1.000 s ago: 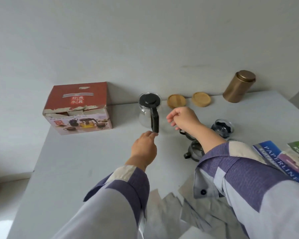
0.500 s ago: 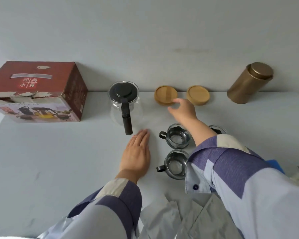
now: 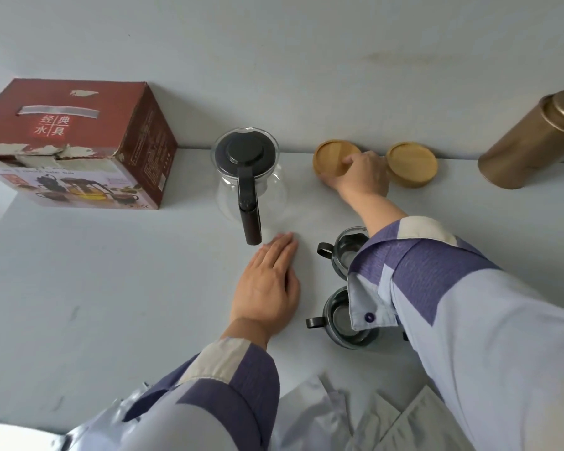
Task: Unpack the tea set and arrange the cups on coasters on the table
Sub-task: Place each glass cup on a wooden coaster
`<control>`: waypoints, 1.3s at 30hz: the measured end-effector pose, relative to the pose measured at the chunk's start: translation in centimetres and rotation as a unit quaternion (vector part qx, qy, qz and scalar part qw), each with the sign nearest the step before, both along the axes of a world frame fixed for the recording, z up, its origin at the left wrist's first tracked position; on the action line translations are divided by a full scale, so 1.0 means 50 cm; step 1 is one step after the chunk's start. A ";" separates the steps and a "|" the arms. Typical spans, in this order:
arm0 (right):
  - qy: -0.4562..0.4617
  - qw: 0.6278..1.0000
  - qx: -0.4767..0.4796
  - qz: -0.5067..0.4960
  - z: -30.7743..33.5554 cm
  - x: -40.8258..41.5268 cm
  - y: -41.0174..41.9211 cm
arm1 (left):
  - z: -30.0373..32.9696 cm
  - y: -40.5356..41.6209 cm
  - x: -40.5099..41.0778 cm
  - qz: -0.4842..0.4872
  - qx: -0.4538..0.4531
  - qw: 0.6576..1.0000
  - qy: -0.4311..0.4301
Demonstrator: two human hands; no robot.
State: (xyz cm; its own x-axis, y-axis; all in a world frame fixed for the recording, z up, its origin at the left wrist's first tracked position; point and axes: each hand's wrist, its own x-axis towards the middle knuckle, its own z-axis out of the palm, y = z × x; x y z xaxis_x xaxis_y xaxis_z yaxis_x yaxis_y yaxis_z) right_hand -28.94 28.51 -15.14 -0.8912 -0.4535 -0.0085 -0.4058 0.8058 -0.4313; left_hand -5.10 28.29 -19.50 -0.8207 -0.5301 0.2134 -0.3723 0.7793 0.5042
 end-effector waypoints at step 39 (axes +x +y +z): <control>-0.150 0.980 0.046 0.125 0.034 0.023 0.146 | -0.006 0.001 0.002 0.006 -0.003 1.000 -0.004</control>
